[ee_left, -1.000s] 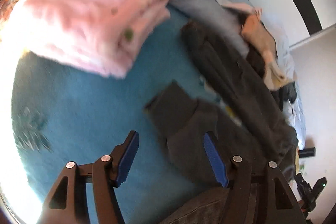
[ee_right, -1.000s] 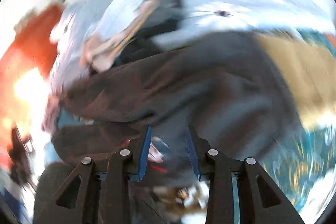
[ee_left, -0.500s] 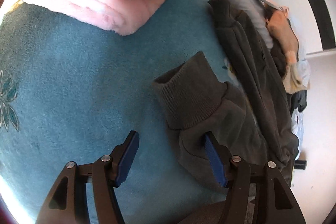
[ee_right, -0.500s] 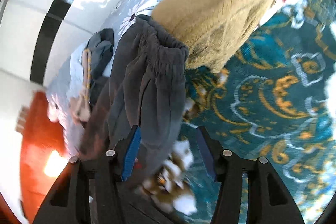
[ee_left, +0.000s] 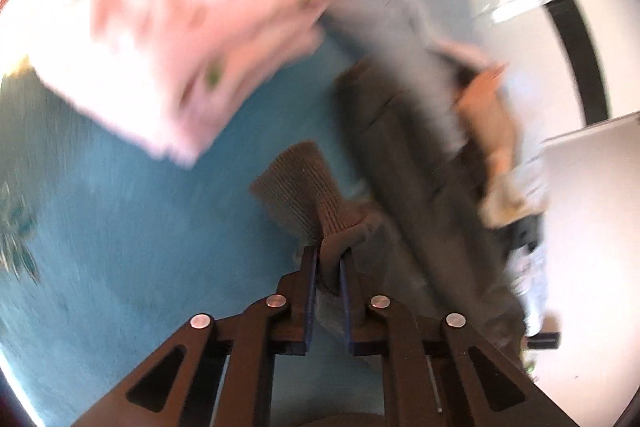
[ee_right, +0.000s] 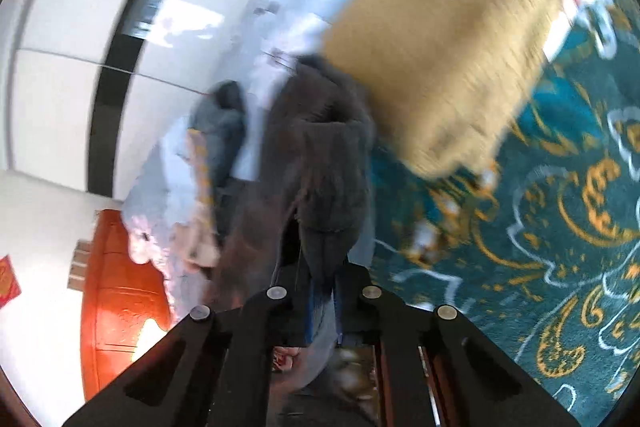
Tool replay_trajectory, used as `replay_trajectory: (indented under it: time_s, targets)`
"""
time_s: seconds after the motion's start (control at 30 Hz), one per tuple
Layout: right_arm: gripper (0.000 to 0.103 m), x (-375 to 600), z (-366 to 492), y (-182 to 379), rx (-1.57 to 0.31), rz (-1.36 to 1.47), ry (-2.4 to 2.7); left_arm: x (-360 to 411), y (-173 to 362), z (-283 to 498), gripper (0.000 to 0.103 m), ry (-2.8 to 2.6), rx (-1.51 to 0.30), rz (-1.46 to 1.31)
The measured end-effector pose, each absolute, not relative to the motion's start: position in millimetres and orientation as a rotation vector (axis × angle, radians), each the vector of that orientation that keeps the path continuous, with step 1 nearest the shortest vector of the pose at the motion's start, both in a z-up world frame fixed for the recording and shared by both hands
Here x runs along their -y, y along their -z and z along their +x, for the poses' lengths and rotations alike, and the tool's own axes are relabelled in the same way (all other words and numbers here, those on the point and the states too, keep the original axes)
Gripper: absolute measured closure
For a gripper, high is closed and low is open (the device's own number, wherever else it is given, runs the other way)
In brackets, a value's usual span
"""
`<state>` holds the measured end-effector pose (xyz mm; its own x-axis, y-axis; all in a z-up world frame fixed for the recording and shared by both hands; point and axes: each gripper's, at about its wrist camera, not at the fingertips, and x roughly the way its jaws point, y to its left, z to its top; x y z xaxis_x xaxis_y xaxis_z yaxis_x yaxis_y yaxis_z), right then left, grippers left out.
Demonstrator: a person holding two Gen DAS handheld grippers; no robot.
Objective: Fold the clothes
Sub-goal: 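Regrasp the grey sweatpants cuff with the left gripper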
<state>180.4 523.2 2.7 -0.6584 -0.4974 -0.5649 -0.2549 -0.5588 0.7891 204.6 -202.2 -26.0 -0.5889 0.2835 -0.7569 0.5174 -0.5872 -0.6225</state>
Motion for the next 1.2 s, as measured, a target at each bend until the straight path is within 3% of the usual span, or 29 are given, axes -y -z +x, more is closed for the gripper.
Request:
replay_trajectory:
  time_s: [0.17, 0.5, 0.83, 1.2]
  targets:
    - [0.096, -522.8, 198.4, -50.5, 1.314, 1.103, 2.378, 206.3, -26.6, 217.4, 0.092, 2.434, -1.307, 1.277]
    - [0.096, -510.4, 195.8, -42.5, 1.292, 1.241, 2.332, 227.1, 3.2, 228.8, 0.092, 2.179, -1.331, 1.377]
    - [0.095, -484.1, 91.0, -71.3, 1.236, 1.268, 2.341, 237.7, -9.8, 102.2, 0.092, 2.069, -1.270, 1.424]
    - [0.095, -465.8, -24.7, -26.6, 1.111, 1.508, 2.427, 239.0, 48.9, -9.9, 0.092, 1.991, -1.147, 1.512]
